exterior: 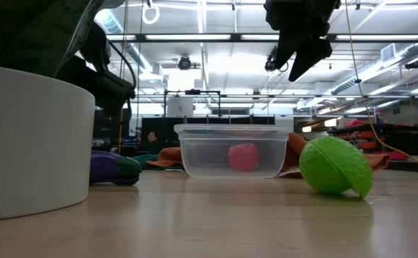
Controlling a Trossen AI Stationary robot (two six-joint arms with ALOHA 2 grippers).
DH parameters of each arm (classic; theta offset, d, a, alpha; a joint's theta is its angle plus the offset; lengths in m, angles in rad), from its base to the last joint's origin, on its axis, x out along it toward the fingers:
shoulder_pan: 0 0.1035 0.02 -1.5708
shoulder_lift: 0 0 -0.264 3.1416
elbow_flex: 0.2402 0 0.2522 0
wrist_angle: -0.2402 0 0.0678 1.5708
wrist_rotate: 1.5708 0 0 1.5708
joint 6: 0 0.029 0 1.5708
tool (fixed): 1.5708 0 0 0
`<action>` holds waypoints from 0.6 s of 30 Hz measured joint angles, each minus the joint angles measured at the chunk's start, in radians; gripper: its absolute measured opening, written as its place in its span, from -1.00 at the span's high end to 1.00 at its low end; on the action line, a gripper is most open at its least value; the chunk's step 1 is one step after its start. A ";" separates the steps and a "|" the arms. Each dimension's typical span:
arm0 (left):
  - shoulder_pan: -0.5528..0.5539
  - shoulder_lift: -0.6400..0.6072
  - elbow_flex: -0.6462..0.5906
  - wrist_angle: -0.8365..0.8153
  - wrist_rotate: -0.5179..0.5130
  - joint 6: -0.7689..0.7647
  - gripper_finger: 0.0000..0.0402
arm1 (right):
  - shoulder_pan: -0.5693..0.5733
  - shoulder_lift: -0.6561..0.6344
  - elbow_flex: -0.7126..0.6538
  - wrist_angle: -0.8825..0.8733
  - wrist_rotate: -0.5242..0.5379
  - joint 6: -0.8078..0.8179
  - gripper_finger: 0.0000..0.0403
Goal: Pick and placing Produce into tupperware
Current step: Put the avocado into the transparent bin
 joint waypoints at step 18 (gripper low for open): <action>0.000 0.002 0.000 0.006 -0.002 -0.001 -0.23 | 0.000 0.000 0.000 0.000 0.012 0.002 -0.36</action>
